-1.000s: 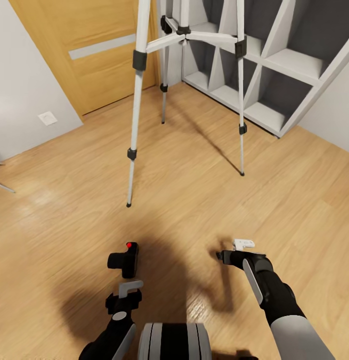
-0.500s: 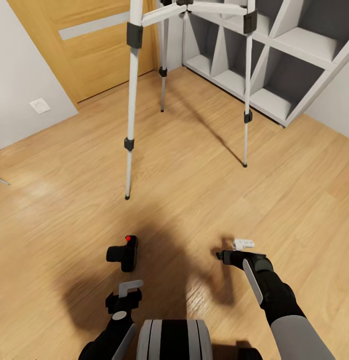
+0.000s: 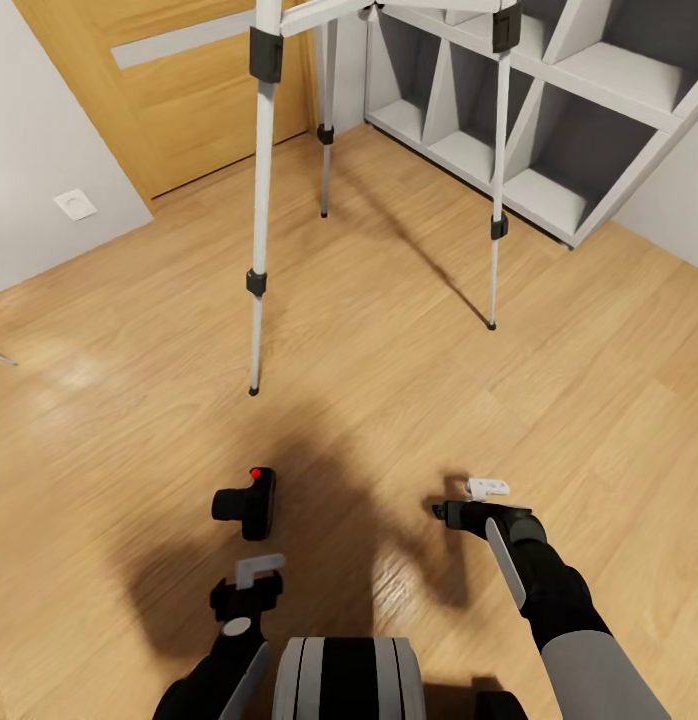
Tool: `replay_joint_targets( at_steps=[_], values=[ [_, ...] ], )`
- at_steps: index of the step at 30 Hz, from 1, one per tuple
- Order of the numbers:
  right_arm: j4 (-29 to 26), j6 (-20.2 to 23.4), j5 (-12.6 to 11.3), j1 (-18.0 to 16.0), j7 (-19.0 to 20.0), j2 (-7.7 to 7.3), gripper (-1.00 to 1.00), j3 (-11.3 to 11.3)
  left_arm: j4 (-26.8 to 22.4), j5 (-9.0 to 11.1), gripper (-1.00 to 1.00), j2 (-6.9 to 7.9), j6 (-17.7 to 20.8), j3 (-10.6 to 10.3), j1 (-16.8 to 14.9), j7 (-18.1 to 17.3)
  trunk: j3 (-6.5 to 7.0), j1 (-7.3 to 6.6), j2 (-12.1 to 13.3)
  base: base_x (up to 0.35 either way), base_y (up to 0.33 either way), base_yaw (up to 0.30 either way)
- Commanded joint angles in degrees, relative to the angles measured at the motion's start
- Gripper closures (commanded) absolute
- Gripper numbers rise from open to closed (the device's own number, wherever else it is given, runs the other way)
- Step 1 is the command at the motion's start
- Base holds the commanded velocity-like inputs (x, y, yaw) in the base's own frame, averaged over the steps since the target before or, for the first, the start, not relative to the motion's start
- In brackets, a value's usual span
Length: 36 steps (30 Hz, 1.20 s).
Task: Attach the digital camera to the camera tripod in the bedroom.
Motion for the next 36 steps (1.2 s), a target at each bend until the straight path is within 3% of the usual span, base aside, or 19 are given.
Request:
replay_joint_targets(
  at_steps=[1,8,13,15,21,29,36],
  values=[
    [-0.1,0.3,-0.3,0.0,0.0,0.00,-1.00,-0.1,-0.1,0.3,-1.00,0.19,0.1,-0.1,0.0,0.3,-0.03,-0.01,0.0,0.000,0.000,0.000],
    [-0.1,0.3,-0.3,0.0,0.0,0.00,-1.00,-0.1,-0.1,0.2,-1.00,2.10,-3.1,0.0,0.0,-2.5,-0.03,-0.01,0.0,0.000,0.000,0.000],
    [-0.1,0.3,-0.3,0.0,0.0,0.00,-1.00,-0.1,-0.5,-0.1,-1.00,3.20,-4.3,0.0,0.0,-11.7,-0.03,-0.01,0.0,0.000,0.000,0.000],
    [-0.1,0.3,-0.3,0.0,0.0,0.00,-1.00,-0.1,-0.6,-0.2,-1.00,3.45,-4.4,0.0,-0.1,-13.6,-0.03,-0.01,0.0,0.000,0.000,0.000],
    [-0.1,0.1,-0.3,0.0,0.0,0.00,-1.00,-0.1,-0.4,-0.6,-1.00,3.72,-4.5,0.0,-0.3,-15.2,-0.03,-0.01,0.0,0.000,0.000,0.000],
    [0.0,-0.5,-0.4,0.0,0.0,0.00,-1.00,-0.1,0.3,-3.2,-1.00,3.79,-4.5,0.0,-0.3,-15.6,-0.03,-0.01,0.0,0.000,0.000,0.000],
    [0.0,-0.6,-0.4,0.0,0.0,0.00,-1.00,-0.1,0.4,-3.8,-1.00,3.78,-4.6,0.0,-0.4,-15.6,-0.03,-0.01,0.0,0.000,0.000,0.000]
  ],
)
